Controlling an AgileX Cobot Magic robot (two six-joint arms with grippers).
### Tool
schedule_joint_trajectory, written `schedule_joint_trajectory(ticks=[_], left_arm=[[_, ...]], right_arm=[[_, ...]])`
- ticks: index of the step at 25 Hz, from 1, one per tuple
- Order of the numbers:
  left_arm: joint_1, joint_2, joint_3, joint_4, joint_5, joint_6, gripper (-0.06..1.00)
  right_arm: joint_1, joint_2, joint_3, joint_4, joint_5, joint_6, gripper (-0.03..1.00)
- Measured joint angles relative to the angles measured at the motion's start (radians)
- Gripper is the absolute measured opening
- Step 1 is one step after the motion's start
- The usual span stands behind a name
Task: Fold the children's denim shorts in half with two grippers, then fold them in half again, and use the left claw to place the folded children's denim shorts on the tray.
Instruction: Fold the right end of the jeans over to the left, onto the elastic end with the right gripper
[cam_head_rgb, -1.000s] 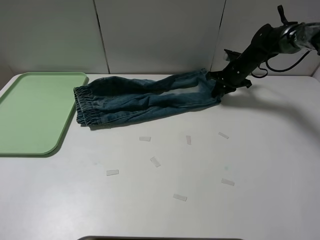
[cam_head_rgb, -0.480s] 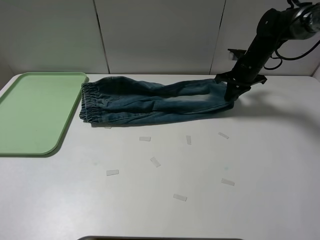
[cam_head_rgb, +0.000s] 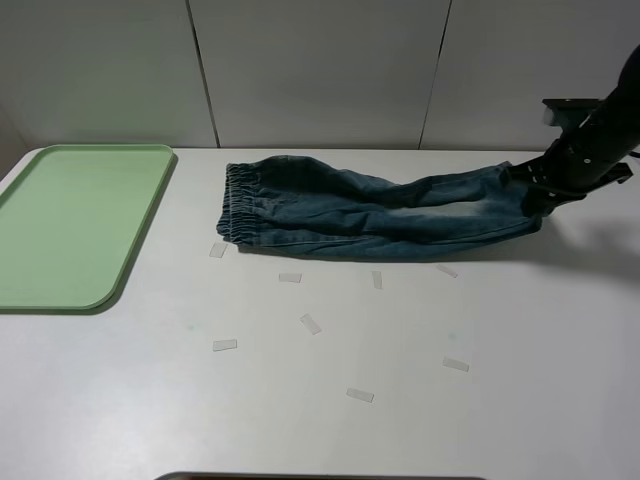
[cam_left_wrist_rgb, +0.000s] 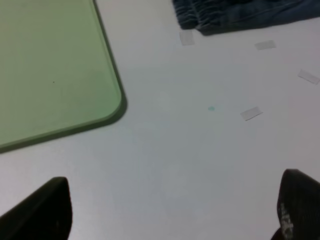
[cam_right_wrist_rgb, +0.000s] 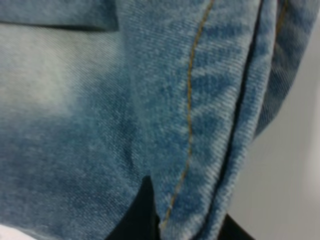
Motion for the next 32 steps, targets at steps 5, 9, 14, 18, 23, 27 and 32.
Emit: schedule_joint_trajectory(ticks=[5,9,14,18,23,27,32], left_arm=[[0.000,0.000,0.000,0.000,0.000,0.000,0.81],[0.000,0.000,0.000,0.000,0.000,0.000,0.81],[0.000,0.000,0.000,0.000,0.000,0.000,0.81],[0.000,0.000,0.000,0.000,0.000,0.000,0.81],[0.000,0.000,0.000,0.000,0.000,0.000,0.81],[0.000,0.000,0.000,0.000,0.000,0.000,0.81],[0.000,0.000,0.000,0.000,0.000,0.000,0.81]], right_arm=[[0.014,-0.096,0.039,-0.017,-0.018,0.058,0.04],[0.113,-0.147,0.039,-0.025,-0.052,0.089,0.04],[0.278,-0.141,0.007,-0.003,-0.085,0.095,0.04],[0.399,-0.102,-0.077,0.003,-0.087,0.095,0.04],[0.500,-0.030,-0.182,0.005,-0.063,0.096,0.04],[0.556,0.029,-0.232,0.005,-0.041,0.099,0.04],[0.601,0.065,-0.251,0.022,-0.035,0.099,0.04]])
